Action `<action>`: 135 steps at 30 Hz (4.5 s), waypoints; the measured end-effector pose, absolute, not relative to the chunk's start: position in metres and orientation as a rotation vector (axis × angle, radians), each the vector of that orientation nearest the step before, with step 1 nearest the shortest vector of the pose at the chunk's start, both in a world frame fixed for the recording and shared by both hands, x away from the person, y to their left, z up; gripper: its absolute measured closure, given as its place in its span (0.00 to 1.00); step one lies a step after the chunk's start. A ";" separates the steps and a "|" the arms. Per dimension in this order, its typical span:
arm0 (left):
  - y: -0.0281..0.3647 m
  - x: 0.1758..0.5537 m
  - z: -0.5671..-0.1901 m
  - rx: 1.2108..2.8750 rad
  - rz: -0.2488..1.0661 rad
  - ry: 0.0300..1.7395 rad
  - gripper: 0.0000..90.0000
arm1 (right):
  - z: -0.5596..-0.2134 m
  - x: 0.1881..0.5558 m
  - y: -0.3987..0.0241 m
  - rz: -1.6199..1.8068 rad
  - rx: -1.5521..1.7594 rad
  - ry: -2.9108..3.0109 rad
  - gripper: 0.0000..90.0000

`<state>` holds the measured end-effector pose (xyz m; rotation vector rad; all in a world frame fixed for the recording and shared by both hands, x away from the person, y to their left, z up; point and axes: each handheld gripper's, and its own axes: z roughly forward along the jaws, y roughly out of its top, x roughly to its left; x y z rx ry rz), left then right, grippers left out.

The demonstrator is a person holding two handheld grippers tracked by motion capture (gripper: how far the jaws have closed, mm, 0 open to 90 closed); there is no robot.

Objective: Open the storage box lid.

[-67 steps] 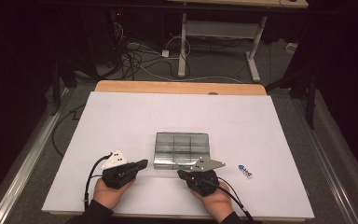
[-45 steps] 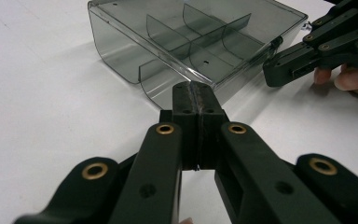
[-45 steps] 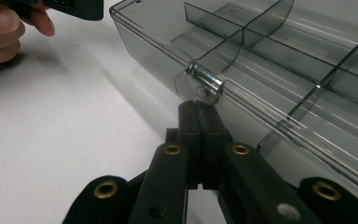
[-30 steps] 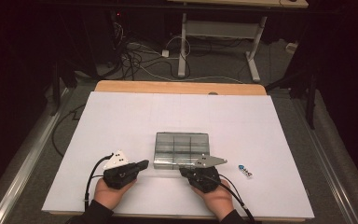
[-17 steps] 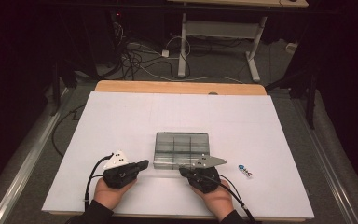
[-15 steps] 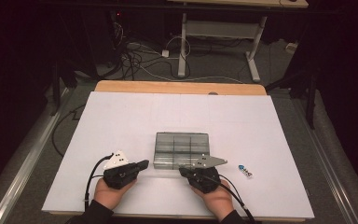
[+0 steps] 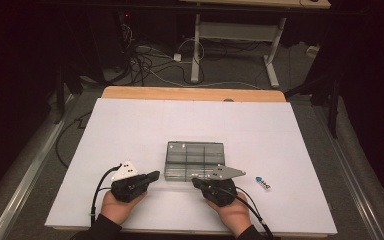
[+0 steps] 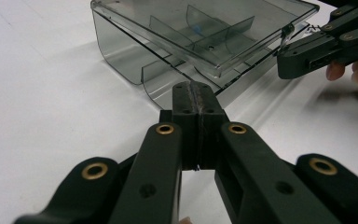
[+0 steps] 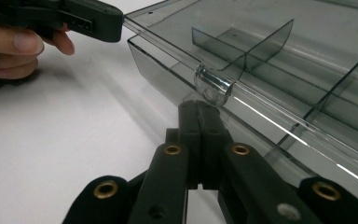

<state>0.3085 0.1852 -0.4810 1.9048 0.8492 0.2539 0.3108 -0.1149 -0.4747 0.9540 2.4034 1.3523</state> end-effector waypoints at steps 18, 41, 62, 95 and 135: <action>0.172 0.313 -0.470 1.887 0.253 0.809 0.97 | -0.459 0.313 -0.118 1.406 0.931 2.337 1.00; 0.161 0.319 -0.469 1.891 0.234 0.772 0.97 | -0.462 0.308 -0.124 1.390 0.953 2.334 1.00; 0.153 0.362 -0.433 1.828 0.298 0.751 0.97 | -0.458 0.290 -0.192 1.358 1.112 2.166 1.00; 0.168 0.399 -0.455 1.864 0.313 0.903 0.96 | -0.457 0.301 -0.203 1.331 1.130 2.132 1.00; 0.189 0.350 -0.479 1.943 0.290 0.944 0.93 | -0.469 0.397 -0.169 1.035 1.200 2.196 1.00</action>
